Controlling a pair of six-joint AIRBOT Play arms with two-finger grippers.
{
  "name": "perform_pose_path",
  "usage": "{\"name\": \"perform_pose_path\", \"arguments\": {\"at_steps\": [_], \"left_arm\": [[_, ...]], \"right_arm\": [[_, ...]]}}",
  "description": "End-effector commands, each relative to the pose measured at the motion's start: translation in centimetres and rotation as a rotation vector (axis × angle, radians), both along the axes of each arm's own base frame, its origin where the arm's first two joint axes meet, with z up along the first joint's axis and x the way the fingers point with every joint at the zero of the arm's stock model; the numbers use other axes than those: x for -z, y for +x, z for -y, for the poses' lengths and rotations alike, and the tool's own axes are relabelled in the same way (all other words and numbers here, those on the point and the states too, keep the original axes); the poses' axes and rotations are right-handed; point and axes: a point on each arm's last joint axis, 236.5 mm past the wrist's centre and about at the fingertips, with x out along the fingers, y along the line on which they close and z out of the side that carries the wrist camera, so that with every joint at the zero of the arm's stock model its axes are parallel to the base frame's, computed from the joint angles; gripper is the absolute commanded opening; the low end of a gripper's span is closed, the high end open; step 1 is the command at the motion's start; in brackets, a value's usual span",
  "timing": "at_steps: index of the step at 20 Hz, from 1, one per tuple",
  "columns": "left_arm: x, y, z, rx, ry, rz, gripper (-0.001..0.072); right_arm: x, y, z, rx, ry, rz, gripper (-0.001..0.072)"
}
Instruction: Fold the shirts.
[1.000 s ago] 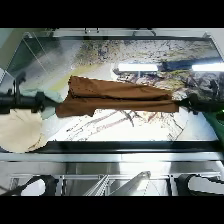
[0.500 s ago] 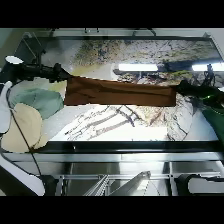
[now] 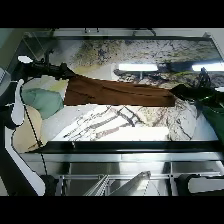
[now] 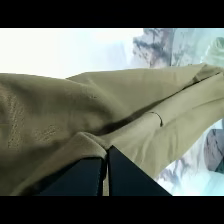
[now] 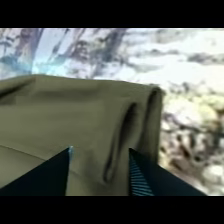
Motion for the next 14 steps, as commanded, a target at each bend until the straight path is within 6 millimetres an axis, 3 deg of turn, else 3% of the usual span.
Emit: {"name": "perform_pose_path", "arguments": {"at_steps": [1,4,6,11,12,13,14], "left_arm": [[-2.6,0.7,-2.7,-0.051,0.009,0.053,0.0024],[-4.3,1.4,-5.6,-0.114,0.019,0.092,0.0024],[-4.1,1.3,-5.9,-0.128,0.012,0.07,0.0024],[-0.8,1.1,-1.4,-0.054,0.006,0.024,0.0037],[-0.3,1.2,-0.7,-0.036,0.012,0.036,0.0203],[0.0,1.3,-0.3,-0.025,0.018,0.05,0.0288],[0.1,1.5,-0.4,-0.017,0.028,0.074,0.0289]], "right_arm": [[0.7,-1.2,1.8,0.012,-0.032,-0.082,0.0585],[1.0,-1.4,1.9,0.022,-0.031,-0.098,0.0606],[0.9,-1.2,1.2,0.011,-0.023,-0.095,0.0598],[-0.1,0.0,-1.8,-0.003,0.021,-0.061,0.0598],[0.0,0.0,-2.5,-0.015,0.019,-0.061,0.0598],[0.0,0.0,-2.9,-0.024,0.018,-0.06,0.0599],[0.0,0.0,-3.2,-0.03,0.018,-0.061,0.06]]}}
